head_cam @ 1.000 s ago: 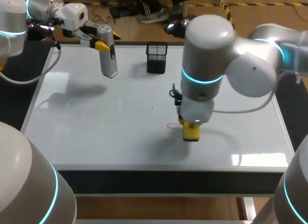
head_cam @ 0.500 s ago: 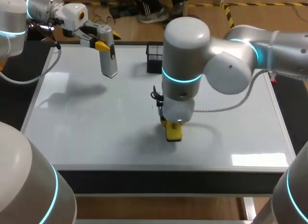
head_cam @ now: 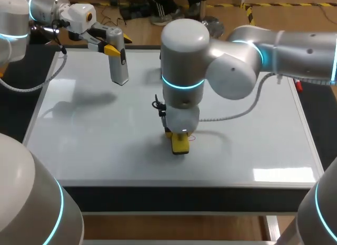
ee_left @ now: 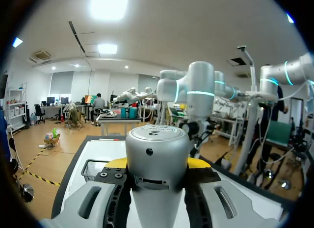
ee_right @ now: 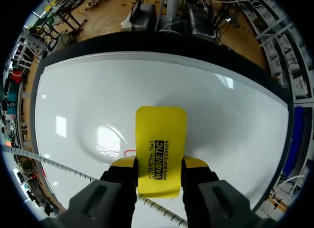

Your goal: Pick up the inspection probe, press it on each red-marked spot on the whiteboard one by one, put down the probe, pick up the eraser, and wipe off all the red marks.

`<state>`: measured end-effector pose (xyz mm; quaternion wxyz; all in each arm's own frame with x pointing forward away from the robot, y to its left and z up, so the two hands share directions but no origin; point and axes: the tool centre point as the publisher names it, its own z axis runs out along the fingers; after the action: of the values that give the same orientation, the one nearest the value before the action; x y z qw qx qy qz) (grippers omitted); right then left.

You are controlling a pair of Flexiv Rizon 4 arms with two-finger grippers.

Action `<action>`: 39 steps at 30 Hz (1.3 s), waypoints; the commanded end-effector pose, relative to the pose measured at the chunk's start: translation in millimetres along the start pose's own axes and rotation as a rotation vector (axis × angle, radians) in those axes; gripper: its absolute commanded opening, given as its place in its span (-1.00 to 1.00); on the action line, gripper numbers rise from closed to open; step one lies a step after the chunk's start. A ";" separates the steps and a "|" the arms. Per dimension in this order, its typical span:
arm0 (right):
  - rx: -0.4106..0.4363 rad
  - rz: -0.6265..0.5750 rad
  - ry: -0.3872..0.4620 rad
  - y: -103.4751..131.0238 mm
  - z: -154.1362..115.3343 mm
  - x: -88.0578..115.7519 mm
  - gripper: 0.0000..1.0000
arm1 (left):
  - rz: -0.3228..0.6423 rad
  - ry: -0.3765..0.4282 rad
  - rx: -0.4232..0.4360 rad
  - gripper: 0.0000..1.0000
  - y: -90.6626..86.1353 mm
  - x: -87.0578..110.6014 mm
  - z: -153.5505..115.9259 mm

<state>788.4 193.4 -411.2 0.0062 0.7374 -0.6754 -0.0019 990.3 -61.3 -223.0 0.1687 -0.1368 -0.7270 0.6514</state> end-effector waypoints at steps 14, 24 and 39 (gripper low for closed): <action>-0.020 0.037 0.020 -9.4 13.6 19.0 -1.00 | -0.001 0.005 0.000 -1.00 -0.7 -1.3 -0.8; -0.041 0.116 0.032 -14.6 23.0 54.4 -1.00 | -0.001 0.005 0.000 -1.00 -0.7 -1.3 -0.8; -0.052 0.232 0.054 -17.5 26.4 105.6 -1.00 | -0.001 0.005 0.000 -1.00 -0.7 -1.3 -0.8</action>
<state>815.8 101.3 -431.3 0.0486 0.6539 -0.7550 0.0037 990.3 -61.3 -223.0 0.1687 -0.1368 -0.7270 0.6514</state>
